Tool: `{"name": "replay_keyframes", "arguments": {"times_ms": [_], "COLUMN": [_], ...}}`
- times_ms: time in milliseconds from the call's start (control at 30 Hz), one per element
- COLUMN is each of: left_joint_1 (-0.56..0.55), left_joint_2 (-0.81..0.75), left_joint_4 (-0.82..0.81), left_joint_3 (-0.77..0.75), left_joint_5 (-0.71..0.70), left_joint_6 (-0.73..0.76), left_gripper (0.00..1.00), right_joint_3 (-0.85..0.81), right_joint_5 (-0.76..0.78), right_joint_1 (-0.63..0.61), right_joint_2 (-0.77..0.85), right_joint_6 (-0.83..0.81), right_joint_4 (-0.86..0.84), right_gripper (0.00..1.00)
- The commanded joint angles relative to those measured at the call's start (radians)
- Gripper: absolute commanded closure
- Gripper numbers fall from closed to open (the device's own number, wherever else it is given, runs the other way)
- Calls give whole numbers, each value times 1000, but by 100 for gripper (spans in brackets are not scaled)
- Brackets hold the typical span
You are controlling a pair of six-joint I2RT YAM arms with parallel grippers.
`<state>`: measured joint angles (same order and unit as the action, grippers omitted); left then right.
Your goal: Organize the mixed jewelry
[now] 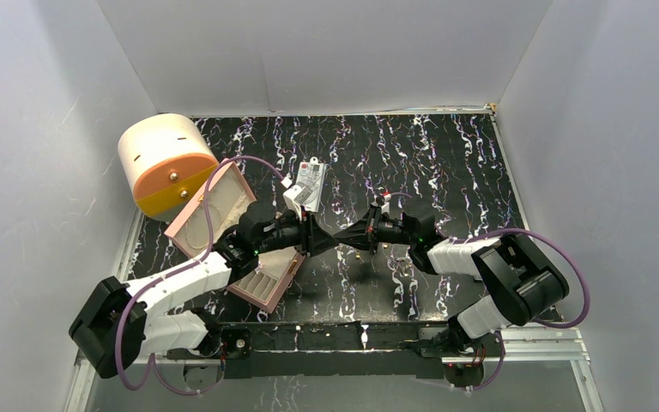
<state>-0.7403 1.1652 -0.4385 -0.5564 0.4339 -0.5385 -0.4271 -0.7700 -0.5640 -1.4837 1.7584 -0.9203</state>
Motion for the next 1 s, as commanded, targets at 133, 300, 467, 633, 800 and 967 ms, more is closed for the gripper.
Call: {"name": "replay_keyframes", "arguments": {"times_ms": [133, 300, 467, 633, 800, 967], "left_joint_1": [-11, -12, -11, -13, -13, -14], "left_joint_2": [2, -4, -4, -7, -8, -18], "left_joint_4": [-15, -12, -5, 10, 38, 110], "left_joint_3": [-31, -30, -31, -35, -45, -68], "left_joint_5": [-3, -5, -10, -30, -53, -116], "left_joint_6": [23, 27, 33, 38, 44, 51], "left_gripper": [75, 85, 89, 90, 92, 93], "right_joint_3": [17, 21, 24, 28, 32, 55], "right_joint_5": [-9, -9, -8, -7, -8, -8], "right_joint_1": [5, 6, 9, 10, 15, 41], "right_joint_2": [-4, -8, -7, -7, -6, 10], "right_joint_6": [10, 10, 10, 9, 10, 24], "right_joint_4": [-69, -72, -74, -78, -75, -71], "right_gripper": [100, 100, 100, 100, 77, 51]}}
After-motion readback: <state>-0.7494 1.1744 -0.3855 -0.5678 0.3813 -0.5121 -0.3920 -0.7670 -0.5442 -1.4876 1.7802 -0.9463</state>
